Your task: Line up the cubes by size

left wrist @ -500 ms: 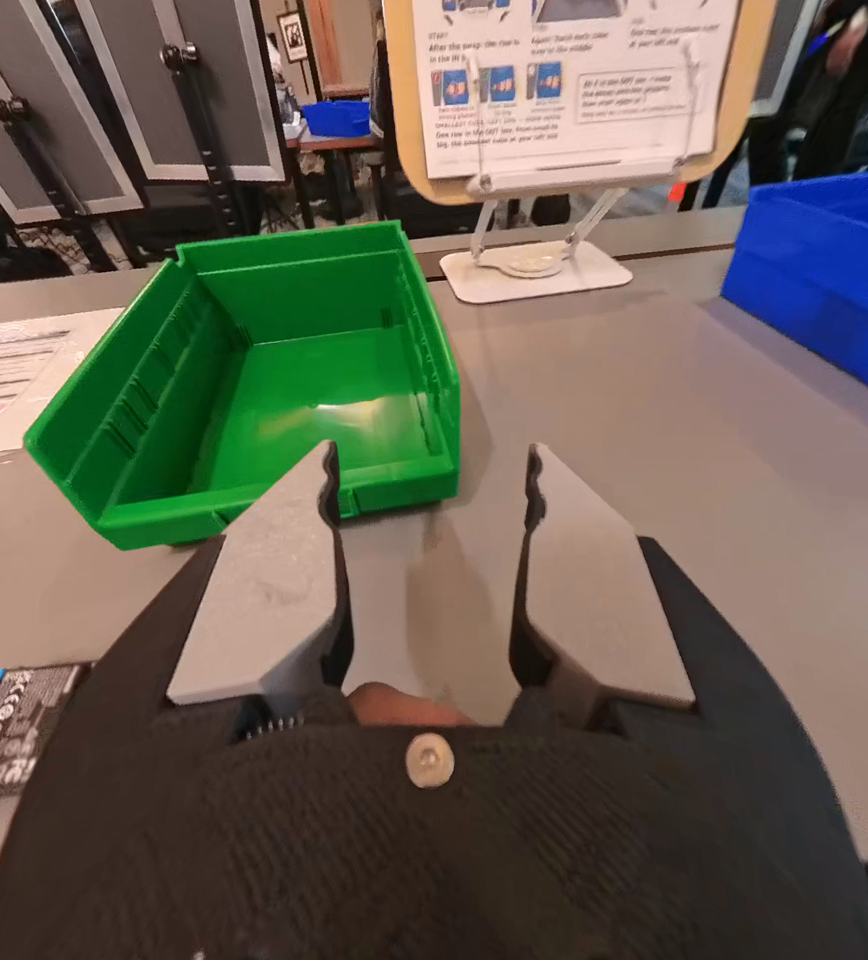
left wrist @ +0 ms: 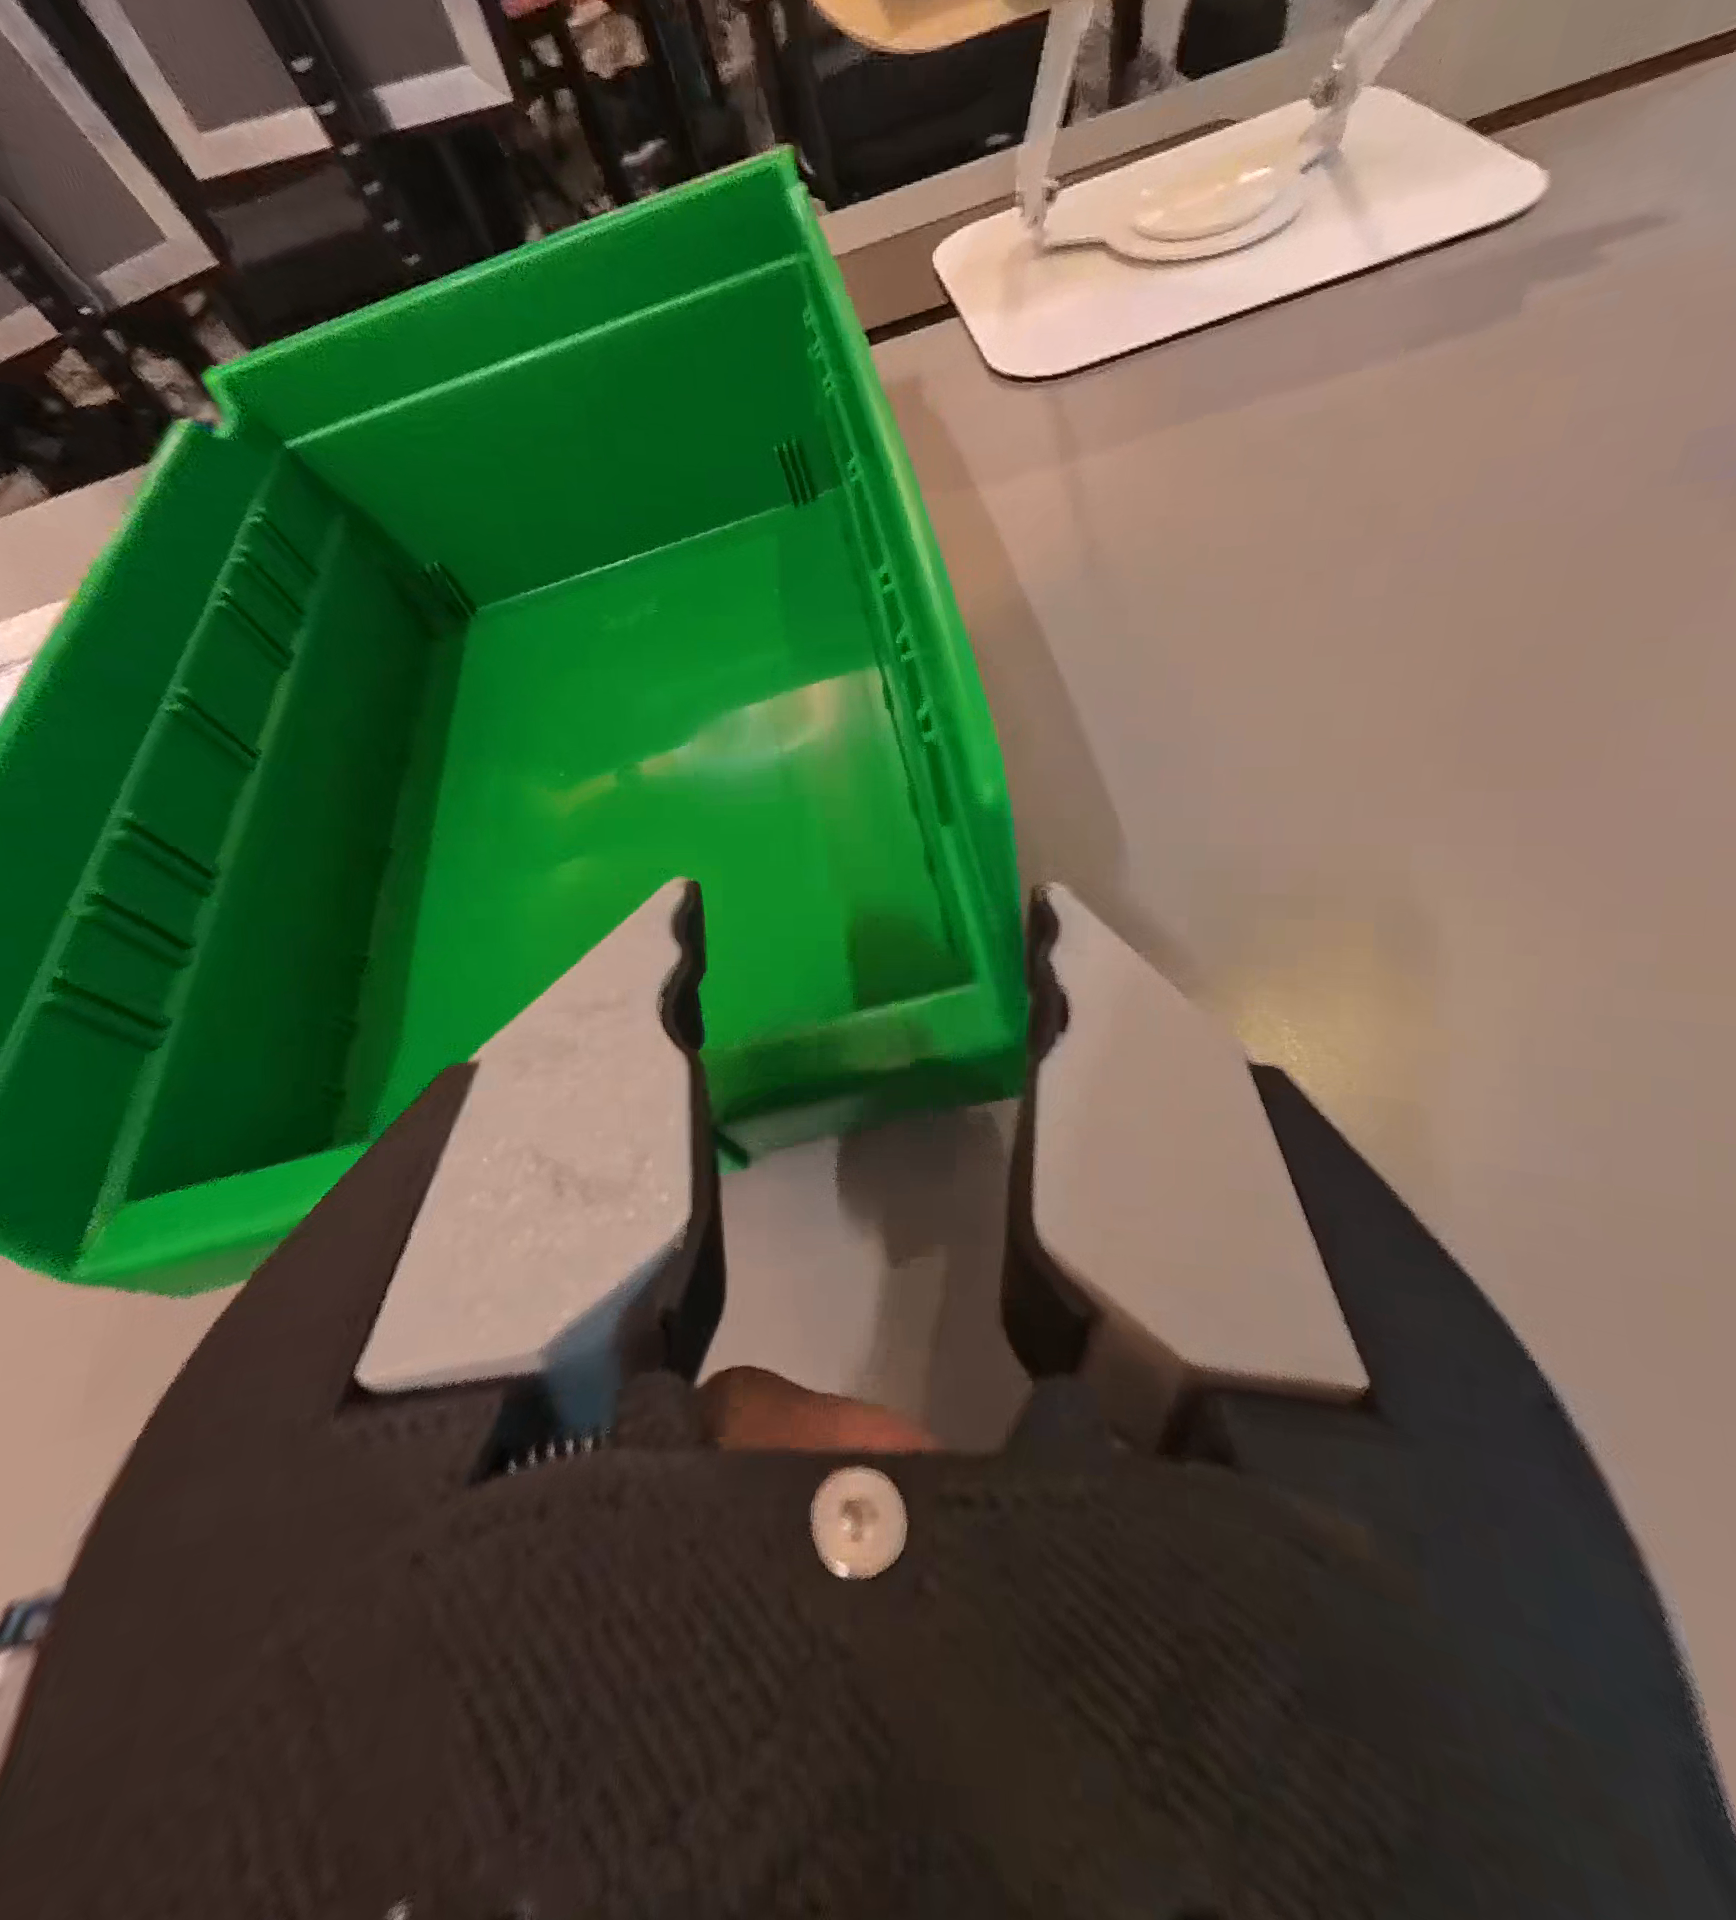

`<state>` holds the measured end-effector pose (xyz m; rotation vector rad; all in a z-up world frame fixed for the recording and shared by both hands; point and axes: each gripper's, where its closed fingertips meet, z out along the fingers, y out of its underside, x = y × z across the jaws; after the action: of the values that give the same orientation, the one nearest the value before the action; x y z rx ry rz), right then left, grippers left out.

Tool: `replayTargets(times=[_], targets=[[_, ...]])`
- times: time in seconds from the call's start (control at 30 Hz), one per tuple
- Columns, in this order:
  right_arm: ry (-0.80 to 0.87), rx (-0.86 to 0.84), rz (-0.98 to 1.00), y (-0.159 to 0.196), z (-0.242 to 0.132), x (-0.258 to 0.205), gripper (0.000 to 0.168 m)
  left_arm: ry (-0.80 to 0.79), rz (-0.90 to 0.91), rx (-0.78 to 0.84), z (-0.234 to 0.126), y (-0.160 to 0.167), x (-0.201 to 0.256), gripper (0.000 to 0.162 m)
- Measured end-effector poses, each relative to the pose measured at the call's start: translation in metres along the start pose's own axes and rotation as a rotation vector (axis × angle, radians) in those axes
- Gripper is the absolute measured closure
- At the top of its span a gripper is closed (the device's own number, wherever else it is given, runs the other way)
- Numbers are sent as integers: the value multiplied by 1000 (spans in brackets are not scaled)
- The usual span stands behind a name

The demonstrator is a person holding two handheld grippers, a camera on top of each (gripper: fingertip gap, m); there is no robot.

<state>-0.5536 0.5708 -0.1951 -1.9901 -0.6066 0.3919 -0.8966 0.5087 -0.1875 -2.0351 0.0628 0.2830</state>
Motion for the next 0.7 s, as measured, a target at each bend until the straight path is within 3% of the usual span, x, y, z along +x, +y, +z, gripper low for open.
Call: replayTargets(times=[0.03, 0.1, 0.27, 0.43, 0.7], targets=[[28, -4, -11, 0, 0, 6, 117, 25, -3, 1, 2, -1, 4, 113], [87, 0, -40, 1, -3, 19, 160, 27, 10, -10, 4, 0, 8, 157], [104, 4, -25, 6, -14, 30, 163, -45, 40, 41, -2, -2, -8, 160], [127, 4, -31, 10, -22, 32, 165, -18, -28, 148, -31, -23, -27, 162], [66, 24, -18, 4, -8, -23, 159, -11, -103, 365, -99, -83, -47, 162]])
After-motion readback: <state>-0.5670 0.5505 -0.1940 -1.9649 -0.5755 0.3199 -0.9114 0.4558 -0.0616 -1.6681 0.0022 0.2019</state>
